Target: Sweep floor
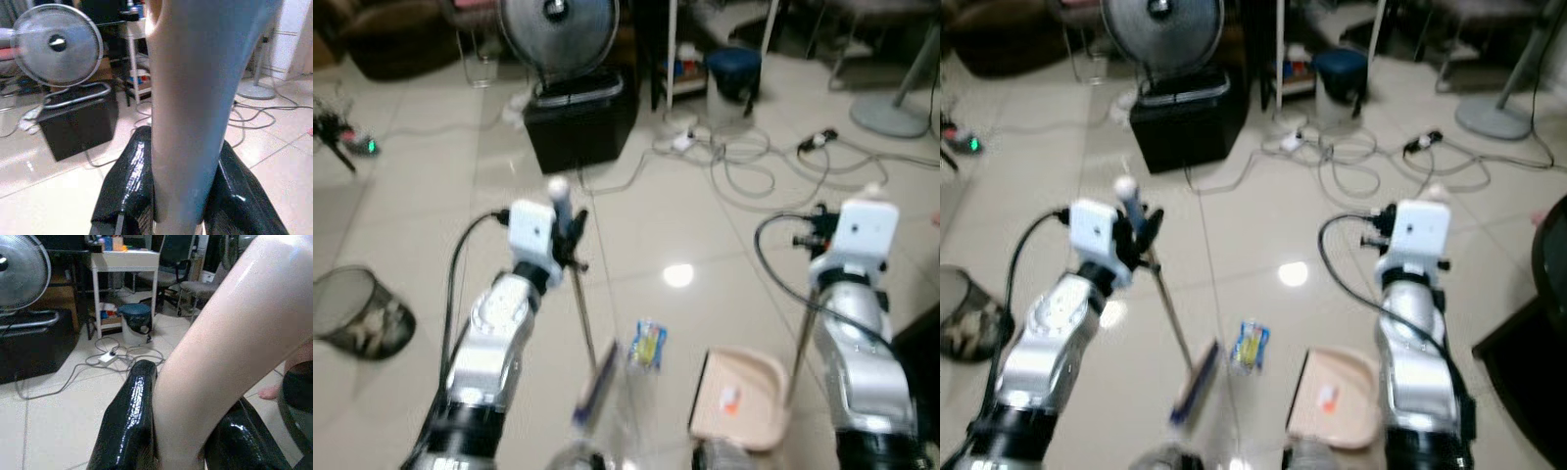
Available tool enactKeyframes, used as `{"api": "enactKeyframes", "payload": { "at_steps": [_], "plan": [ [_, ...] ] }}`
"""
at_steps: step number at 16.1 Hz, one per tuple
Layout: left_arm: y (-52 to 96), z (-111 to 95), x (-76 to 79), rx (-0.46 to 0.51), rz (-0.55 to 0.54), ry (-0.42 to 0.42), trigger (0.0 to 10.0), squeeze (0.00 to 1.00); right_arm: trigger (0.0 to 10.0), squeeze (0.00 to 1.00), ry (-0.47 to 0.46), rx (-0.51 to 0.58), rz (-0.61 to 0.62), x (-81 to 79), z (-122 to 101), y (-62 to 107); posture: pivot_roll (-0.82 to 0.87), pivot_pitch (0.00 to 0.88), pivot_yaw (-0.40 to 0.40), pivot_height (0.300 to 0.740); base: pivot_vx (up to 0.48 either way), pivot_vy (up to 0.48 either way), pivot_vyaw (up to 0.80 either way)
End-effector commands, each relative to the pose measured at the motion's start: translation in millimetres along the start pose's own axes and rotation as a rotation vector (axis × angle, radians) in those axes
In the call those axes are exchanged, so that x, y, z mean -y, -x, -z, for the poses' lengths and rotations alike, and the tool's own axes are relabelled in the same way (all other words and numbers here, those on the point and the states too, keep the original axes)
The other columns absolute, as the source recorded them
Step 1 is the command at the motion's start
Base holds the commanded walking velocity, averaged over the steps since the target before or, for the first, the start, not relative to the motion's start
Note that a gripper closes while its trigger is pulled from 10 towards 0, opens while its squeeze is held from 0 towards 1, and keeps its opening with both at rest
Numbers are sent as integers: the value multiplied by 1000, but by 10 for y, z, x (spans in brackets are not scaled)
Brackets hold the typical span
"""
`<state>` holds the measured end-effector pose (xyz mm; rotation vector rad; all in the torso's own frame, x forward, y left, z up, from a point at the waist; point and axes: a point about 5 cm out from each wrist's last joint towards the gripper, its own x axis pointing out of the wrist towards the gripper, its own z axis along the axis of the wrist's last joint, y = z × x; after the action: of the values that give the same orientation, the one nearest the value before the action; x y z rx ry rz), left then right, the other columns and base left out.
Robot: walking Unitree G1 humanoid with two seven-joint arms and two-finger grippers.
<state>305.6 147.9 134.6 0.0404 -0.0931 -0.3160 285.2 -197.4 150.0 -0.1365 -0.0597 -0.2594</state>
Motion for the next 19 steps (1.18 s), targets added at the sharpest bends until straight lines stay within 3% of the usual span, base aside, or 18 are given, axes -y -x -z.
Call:
{"api": "enactKeyframes", "payload": {
  "at_steps": [1,5,8,14,16,19],
  "plan": [
    [-9,-79,-63,31,-26,-29,10000,0,10000,0,-17,31,-17,-41,-60,5,-83,128,78,740,0,0,0],
    [-27,-169,-92,107,-64,-70,10000,0,10000,0,-71,11,-39,-92,-25,7,-82,129,78,740,166,0,-166],
    [-26,-189,-125,121,-87,-69,10000,0,10000,0,-50,30,-33,-99,-45,1,-80,121,78,740,415,0,-583],
    [-16,-176,-150,127,-112,-81,10000,0,10000,0,-32,55,-58,-113,-59,-7,-78,115,77,740,433,0,0],
    [-10,-172,-153,130,-115,-84,10000,0,10000,0,19,53,-93,-133,-49,-17,-78,113,76,740,435,0,0],
    [-4,-170,-162,129,-118,-87,10000,0,10000,0,26,51,-86,-137,-36,-14,-77,112,76,740,436,0,758]
  ]
}}
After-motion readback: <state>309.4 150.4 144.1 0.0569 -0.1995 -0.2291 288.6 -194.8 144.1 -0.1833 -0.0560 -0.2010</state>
